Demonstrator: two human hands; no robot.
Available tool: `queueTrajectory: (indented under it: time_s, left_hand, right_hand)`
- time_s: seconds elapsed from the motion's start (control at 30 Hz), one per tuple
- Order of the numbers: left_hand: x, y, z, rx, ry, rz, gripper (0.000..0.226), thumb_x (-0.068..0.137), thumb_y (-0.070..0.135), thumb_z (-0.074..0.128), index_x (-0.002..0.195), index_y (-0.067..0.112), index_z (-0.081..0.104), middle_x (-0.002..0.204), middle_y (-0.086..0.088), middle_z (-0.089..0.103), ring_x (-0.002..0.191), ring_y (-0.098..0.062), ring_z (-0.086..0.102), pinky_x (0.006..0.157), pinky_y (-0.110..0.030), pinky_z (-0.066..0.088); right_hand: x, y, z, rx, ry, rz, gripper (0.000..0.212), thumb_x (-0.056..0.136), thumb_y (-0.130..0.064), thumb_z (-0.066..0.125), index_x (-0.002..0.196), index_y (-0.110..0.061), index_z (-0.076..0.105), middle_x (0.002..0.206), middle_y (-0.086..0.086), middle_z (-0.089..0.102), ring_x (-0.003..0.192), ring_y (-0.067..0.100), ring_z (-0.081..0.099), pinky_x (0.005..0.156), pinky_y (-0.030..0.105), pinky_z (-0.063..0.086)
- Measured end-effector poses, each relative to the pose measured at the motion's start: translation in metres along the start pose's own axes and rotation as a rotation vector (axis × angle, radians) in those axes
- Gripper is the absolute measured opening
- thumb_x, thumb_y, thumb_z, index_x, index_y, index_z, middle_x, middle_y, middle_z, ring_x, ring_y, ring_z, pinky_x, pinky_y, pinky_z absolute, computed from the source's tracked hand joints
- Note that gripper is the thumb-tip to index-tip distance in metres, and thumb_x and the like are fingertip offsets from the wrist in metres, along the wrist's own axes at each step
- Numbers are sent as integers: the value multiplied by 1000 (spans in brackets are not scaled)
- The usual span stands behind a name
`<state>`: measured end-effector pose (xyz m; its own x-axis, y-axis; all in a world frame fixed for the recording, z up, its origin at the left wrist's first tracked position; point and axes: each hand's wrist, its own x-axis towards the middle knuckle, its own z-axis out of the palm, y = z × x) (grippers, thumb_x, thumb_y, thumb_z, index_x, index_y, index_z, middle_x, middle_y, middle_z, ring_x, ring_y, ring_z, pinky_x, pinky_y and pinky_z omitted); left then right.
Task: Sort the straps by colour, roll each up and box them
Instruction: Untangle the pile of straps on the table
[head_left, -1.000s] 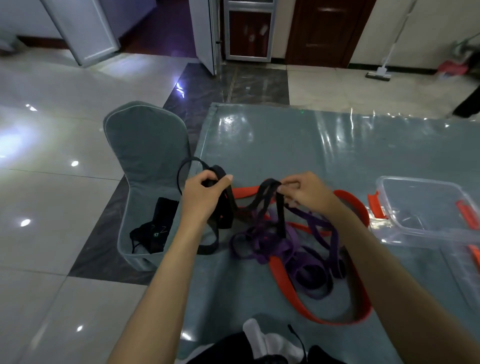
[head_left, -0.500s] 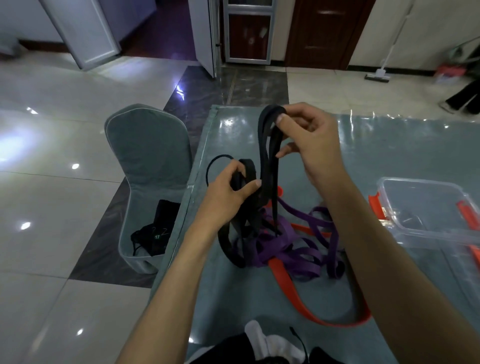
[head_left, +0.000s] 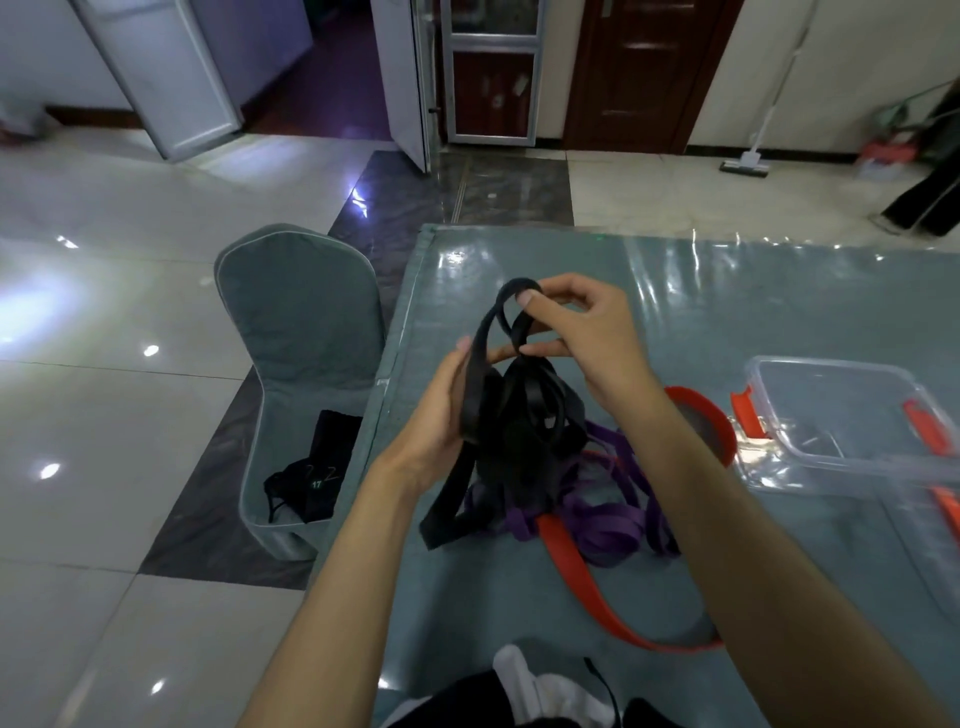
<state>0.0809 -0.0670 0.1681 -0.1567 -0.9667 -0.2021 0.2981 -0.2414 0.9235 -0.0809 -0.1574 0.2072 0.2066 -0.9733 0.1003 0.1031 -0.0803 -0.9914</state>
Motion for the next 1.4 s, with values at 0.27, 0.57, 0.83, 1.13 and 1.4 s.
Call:
queueTrajectory:
  time_s: [0.27, 0.57, 0.83, 1.13, 1.4]
  left_hand:
    - [10, -27, 17, 114, 246, 48, 37, 92, 9, 79, 128, 10, 71, 118, -12, 78, 118, -33, 72, 103, -40, 58]
    - [15, 25, 25, 228, 384, 248, 13, 89, 11, 83, 100, 11, 74, 85, 4, 78, 83, -8, 75, 74, -21, 59]
    - [22, 80, 81, 160, 282, 390, 14, 88, 14, 82, 100, 19, 77, 95, 0, 81, 90, -13, 77, 77, -23, 58]
    - [39, 83, 170, 144, 139, 394, 17, 84, 19, 84, 82, 36, 80, 91, 4, 81, 88, -11, 78, 72, -17, 57]
    - [37, 26, 262, 174, 64, 277, 13, 87, 18, 84, 97, 23, 79, 94, 1, 82, 90, -14, 79, 70, -18, 59]
  right_hand:
    - [-18, 36, -5, 53, -123, 139, 20, 88, -9, 83, 107, -10, 75, 96, 15, 75, 88, 24, 80, 68, 31, 64]
    - [-44, 81, -61, -135, 137, 103, 21, 100, -8, 68, 121, -10, 67, 104, -7, 73, 108, 18, 68, 90, 21, 56]
    - [-71, 70, -84, -127, 4, 104, 49, 104, -3, 57, 151, -9, 45, 140, 5, 57, 124, 17, 64, 106, 35, 53]
    - [-108, 52, -142, 132, 164, 127, 48, 96, -57, 63, 128, -22, 72, 132, 9, 72, 128, 26, 65, 116, 51, 45]
    - [-185, 29, -231, 110, 348, 99, 67, 89, -73, 62, 130, -20, 68, 119, 5, 77, 113, 27, 72, 93, 37, 60]
